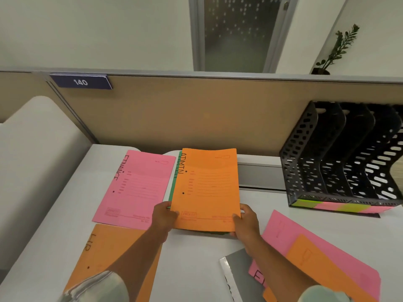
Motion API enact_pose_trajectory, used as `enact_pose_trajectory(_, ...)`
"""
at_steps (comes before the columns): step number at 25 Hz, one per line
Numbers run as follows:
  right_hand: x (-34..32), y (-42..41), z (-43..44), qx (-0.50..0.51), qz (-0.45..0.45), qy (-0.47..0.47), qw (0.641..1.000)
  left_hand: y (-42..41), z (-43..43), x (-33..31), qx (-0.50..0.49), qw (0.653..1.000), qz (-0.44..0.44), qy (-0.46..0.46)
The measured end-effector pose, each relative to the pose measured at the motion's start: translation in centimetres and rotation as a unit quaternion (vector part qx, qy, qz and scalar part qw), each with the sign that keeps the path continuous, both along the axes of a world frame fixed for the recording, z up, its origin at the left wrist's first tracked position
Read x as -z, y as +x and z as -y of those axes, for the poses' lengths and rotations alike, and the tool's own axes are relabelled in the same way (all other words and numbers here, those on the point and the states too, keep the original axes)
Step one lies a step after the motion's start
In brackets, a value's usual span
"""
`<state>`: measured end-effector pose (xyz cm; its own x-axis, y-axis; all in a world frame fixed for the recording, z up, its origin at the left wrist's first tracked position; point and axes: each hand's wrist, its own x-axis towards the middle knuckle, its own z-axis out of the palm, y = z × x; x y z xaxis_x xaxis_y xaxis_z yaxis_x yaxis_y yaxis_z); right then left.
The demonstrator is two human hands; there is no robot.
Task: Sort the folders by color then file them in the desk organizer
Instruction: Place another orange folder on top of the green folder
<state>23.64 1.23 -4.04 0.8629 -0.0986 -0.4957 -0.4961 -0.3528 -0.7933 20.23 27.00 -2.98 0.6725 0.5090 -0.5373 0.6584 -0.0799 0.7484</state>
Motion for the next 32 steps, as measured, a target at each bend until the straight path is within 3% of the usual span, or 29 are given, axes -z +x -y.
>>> enact_pose_trajectory(16,2.3,1.5,-0.8,-0.183,0.011,-0.149,0.972,0.8,-1.1,1.6,0.143,0.968,-0.066,0.193)
enact_pose_trajectory(22,0.7,-0.4,0.5,-0.301,0.13,-0.282,0.902,-1.8,1.5,0.5,0.333,0.856,-0.107,0.38)
enact_pose_trajectory(26,0.2,-2.7,1.6,-0.34,0.204,-0.343,0.851,-3.6,4.4,0.9,0.397,0.824,-0.075,0.398)
enact_pose_trajectory(32,0.2,-7.3,5.8,-0.355,0.166,-0.359,0.847,-6.7,10.5,0.8,0.447,0.797,-0.034,0.404)
